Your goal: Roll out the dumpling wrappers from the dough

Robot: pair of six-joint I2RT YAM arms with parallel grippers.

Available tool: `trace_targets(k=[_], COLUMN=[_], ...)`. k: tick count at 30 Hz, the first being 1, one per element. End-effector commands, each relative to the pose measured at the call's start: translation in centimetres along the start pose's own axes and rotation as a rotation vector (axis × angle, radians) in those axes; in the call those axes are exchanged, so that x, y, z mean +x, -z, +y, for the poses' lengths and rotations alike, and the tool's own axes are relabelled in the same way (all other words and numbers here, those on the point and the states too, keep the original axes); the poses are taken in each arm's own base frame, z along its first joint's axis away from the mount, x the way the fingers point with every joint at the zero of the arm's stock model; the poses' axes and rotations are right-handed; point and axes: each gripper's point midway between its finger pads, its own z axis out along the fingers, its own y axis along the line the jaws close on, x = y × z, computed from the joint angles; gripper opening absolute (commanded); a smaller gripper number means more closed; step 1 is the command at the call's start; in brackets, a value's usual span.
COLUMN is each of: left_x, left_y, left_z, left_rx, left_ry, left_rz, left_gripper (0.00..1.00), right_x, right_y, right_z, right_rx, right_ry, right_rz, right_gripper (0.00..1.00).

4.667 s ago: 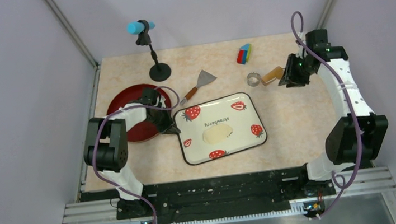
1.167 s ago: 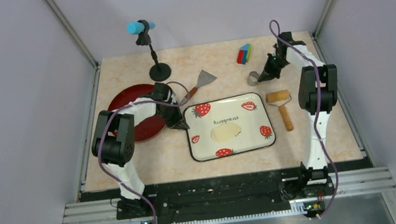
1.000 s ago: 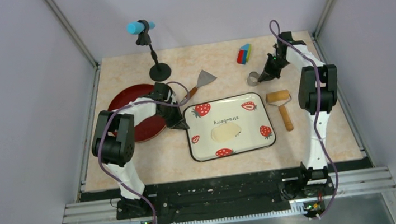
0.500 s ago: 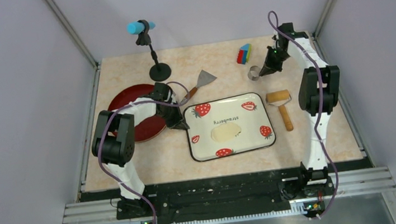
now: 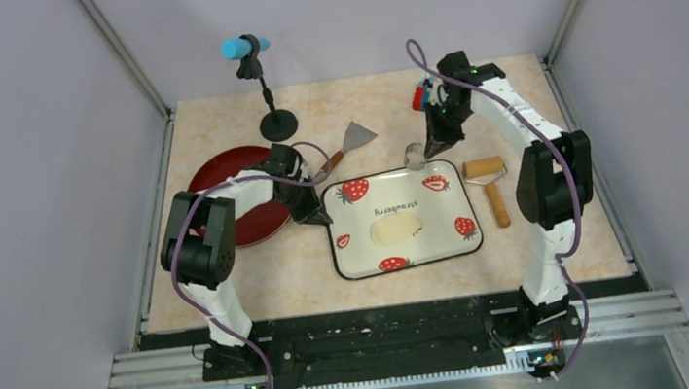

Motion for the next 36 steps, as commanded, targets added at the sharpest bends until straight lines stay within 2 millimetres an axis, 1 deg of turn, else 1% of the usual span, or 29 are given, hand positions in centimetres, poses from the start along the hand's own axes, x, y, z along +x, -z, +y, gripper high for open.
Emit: trace_targets(k=[1, 5, 7, 10, 17, 21, 25, 30, 36], left_x=[1.1, 1.3, 1.4, 1.6, 1.6, 1.8, 1.9, 1.8, 1.9], left_y=[-1.8, -1.8, -1.8, -1.9, -2.1, -2.1, -2.2, -2.3, -2.3], left_z=[1.8, 1.9, 2.0, 2.0, 2.1, 2.1, 2.2, 2.2, 2.2], left_rx=[-0.062, -0.061, -0.060, -0.056, -0.055, -0.057, -0.057, -0.056, -0.053], left_ry=[0.018, 0.019, 0.019, 0.017, 0.016, 0.013, 0.015, 0.022, 0.023], left_rz=[0.016, 0.020, 0.021, 0.026, 0.035, 0.038, 0.043, 0.042, 0.044], left_gripper=[0.00, 0.00, 0.00, 0.00, 0.00, 0.00, 0.00, 0.00, 0.00], right_x=[4.1, 6.8, 7.7, 8.5, 9.7, 10.5, 11.4, 12.8, 13.3], right_y=[0.2, -0.5, -0.8, -1.5, -2.9, -3.6, -3.9, -4.3, -4.9], right_z=[2.0, 3.5, 4.1, 5.0, 6.3, 6.6, 6.7, 6.2, 6.3], right_rx=[0.051, 0.029, 0.009, -0.035, -0.049, -0.042, -0.040, -0.028, -0.016], right_ry=[0.192, 0.272, 0.288, 0.292, 0.355, 0.402, 0.439, 0.456, 0.466], right_rz=[0.041, 0.056, 0.058, 0.059, 0.078, 0.095, 0.120, 0.162, 0.174], right_gripper=[0.00, 0.00, 0.00, 0.00, 0.00, 0.00, 0.00, 0.00, 0.00])
